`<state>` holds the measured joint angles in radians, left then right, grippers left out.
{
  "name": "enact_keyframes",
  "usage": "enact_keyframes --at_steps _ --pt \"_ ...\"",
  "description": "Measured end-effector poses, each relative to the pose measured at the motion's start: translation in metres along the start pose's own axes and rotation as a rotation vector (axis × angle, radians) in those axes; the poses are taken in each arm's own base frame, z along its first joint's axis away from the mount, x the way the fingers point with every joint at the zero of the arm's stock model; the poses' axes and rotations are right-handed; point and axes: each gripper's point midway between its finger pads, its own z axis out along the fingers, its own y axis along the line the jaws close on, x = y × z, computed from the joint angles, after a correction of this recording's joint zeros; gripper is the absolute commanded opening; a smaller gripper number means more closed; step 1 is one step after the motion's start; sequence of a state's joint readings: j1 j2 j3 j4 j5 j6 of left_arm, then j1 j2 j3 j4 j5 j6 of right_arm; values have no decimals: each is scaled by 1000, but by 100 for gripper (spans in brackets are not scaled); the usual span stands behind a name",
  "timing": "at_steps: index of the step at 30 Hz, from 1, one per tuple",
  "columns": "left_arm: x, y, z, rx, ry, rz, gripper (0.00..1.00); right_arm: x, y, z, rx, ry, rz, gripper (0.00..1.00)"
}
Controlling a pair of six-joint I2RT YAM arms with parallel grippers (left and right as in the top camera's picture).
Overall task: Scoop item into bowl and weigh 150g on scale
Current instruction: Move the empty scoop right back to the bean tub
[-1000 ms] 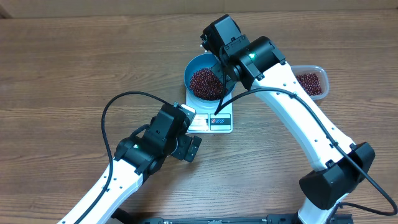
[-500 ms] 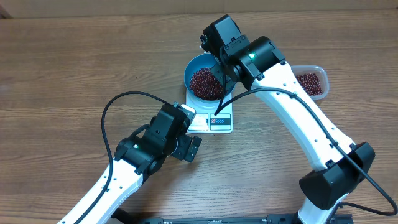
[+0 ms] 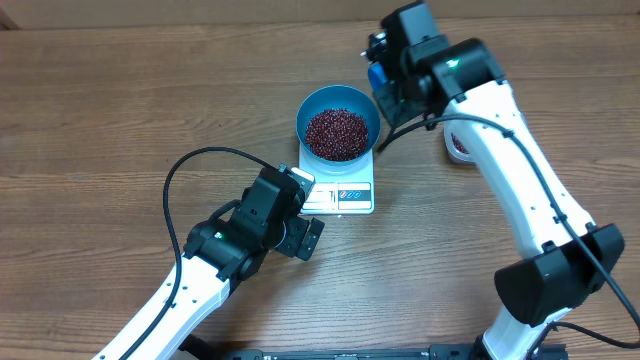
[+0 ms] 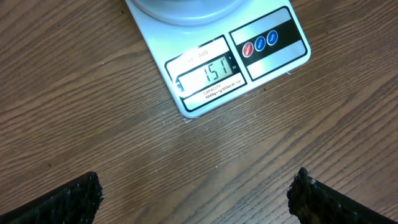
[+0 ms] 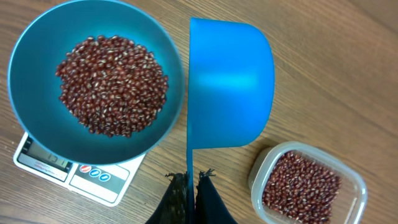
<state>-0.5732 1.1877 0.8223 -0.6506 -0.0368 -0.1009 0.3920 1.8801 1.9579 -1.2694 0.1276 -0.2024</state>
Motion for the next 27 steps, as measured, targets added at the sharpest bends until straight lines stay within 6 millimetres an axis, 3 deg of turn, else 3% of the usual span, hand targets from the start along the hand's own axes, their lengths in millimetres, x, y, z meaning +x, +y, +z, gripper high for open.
enact_keyframes --at_steps 7,16,27 --pt "0 0 0 0 0 0 99 7 -28 -1 -61 -5 104 4" --pt "0 0 0 0 0 0 100 18 -73 -18 -71 -43 244 4" --pt "0 0 0 0 0 0 100 60 -147 -27 2 -9 459 4"
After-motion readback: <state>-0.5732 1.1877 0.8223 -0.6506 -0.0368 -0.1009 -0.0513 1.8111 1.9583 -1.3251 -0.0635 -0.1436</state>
